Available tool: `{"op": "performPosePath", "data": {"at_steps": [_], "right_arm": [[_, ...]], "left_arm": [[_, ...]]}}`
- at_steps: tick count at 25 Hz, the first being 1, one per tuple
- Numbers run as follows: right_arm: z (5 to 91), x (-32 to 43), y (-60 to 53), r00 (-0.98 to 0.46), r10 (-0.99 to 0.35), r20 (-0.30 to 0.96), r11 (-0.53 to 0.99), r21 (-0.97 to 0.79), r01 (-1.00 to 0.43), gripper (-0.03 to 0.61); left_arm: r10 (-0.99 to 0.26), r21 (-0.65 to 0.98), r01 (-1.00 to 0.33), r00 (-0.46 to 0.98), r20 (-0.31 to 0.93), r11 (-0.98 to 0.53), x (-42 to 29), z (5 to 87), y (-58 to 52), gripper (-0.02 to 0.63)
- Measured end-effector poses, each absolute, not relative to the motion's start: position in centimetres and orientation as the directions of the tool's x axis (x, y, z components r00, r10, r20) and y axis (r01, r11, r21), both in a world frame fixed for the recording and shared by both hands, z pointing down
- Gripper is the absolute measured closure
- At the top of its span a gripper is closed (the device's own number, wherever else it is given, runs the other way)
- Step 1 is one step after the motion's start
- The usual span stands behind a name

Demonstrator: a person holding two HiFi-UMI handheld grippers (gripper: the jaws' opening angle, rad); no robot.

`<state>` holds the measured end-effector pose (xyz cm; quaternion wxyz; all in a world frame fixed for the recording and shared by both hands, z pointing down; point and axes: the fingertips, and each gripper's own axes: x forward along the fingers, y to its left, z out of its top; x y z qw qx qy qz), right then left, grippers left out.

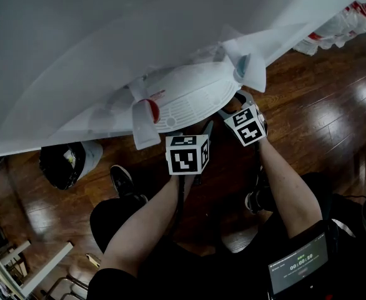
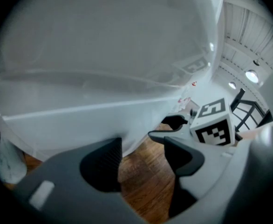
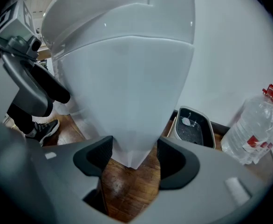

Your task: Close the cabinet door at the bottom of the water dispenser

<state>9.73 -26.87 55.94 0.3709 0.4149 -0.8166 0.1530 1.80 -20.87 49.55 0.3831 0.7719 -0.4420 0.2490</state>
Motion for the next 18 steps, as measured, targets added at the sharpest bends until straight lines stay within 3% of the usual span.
{"op": "performPosePath", "data": {"at_steps": [15,18], "right_arm": [[56.2,9.8,-27.2,-0.378,-0.539,0.753,0.624,0.055,-0.779,0.281],[55.4,10.7,-26.8,-0.363,-0.558,0.746,0.609,0.071,-0.79,0.351]], "left_arm": [[-0.478,0.385,-0.867,0.496,0.725,-0.316,1.8,49.6,-21.1,0.313],[-0.464,0.406,-0.851,0.523,0.715,-0.334,2.5,49.1,-20.5,0.313]]}}
